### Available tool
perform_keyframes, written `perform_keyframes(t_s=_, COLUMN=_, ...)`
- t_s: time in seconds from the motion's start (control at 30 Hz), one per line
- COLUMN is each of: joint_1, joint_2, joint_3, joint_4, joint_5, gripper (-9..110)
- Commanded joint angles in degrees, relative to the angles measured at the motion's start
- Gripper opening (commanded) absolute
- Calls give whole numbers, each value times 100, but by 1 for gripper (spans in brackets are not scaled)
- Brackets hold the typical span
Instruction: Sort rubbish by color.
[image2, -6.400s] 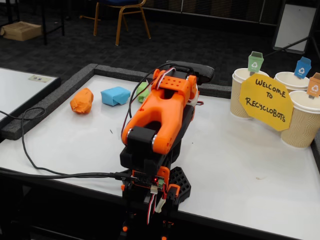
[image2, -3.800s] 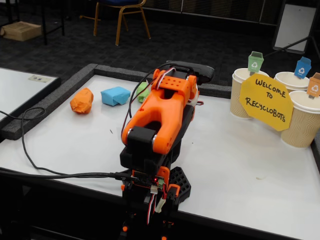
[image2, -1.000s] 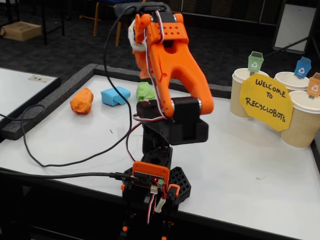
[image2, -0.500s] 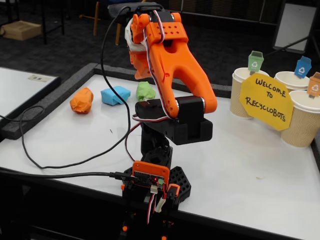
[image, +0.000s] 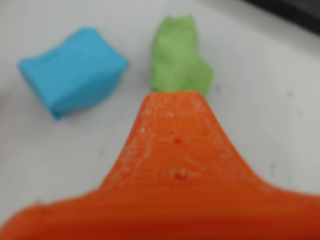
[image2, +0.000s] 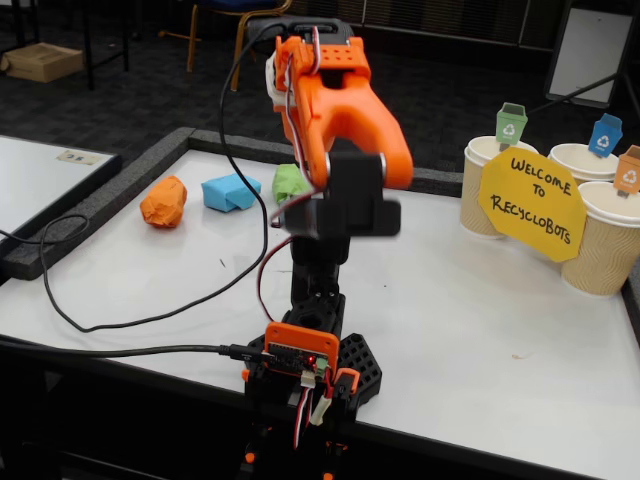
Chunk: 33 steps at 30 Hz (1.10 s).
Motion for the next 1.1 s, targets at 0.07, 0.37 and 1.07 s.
perform_keyframes(t_s=0.07, joint_1=272, joint_2=-1345, joint_3=-378, joint_4=-844, joint_5=18, gripper=13)
perform_keyframes(t_s=0.37, joint_1=492, joint_2=-3700, joint_3=-1731, joint_4=-1345, joint_5=18, gripper=15)
perform_keyframes(t_s=1.07, joint_1=360, joint_2=-7102, joint_3=-5124, joint_4=-853, joint_5=18, gripper=24)
